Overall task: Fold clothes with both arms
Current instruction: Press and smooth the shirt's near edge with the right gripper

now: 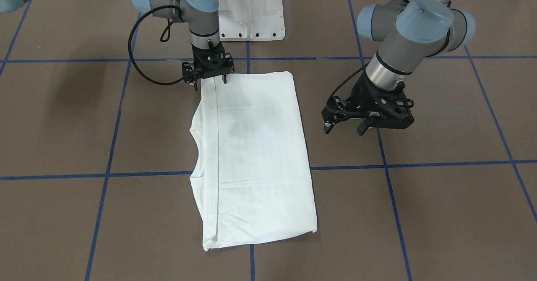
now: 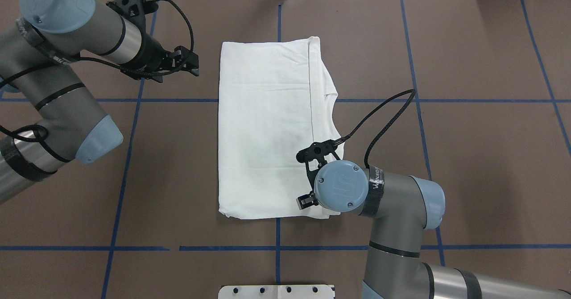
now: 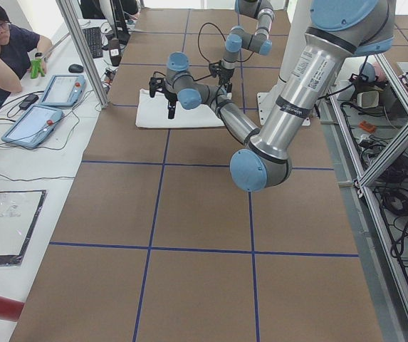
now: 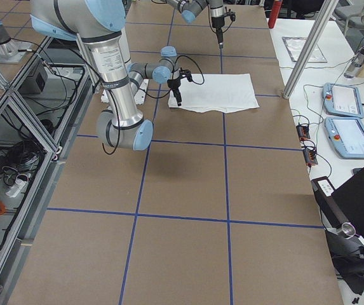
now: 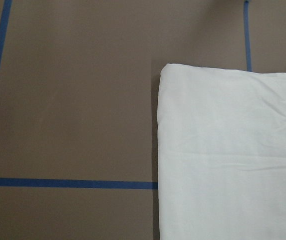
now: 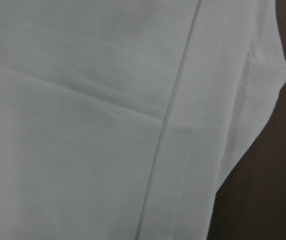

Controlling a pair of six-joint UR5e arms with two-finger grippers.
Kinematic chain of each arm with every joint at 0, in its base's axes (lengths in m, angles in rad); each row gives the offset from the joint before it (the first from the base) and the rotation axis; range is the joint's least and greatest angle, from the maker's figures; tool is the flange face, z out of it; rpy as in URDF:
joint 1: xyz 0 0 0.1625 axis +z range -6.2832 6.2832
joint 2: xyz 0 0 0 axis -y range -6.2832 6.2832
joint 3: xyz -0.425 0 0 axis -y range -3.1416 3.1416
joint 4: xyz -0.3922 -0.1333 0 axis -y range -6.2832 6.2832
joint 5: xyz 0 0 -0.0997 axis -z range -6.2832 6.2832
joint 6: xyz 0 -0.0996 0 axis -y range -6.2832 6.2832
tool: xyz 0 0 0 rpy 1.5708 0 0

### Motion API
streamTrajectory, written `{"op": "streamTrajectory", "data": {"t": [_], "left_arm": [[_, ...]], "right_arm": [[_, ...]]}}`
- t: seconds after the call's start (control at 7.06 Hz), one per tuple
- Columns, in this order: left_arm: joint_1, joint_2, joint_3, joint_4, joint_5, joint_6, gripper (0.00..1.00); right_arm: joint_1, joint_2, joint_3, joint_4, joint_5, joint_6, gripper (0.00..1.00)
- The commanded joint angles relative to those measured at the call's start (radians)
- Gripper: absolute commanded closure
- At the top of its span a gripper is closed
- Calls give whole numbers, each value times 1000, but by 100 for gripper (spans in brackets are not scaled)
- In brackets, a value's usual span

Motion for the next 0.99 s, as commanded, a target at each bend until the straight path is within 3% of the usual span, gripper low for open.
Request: {"op": "streamTrajectory", "data": {"t": [0.0, 0.85], "left_arm": [[2, 0, 0, -3, 0, -1, 0], [7, -7, 2, -6, 0, -2, 0]], "right_arm": [[-2, -14, -1, -4, 14, 0, 0], [20, -60, 10, -4, 26, 0, 0]]}}
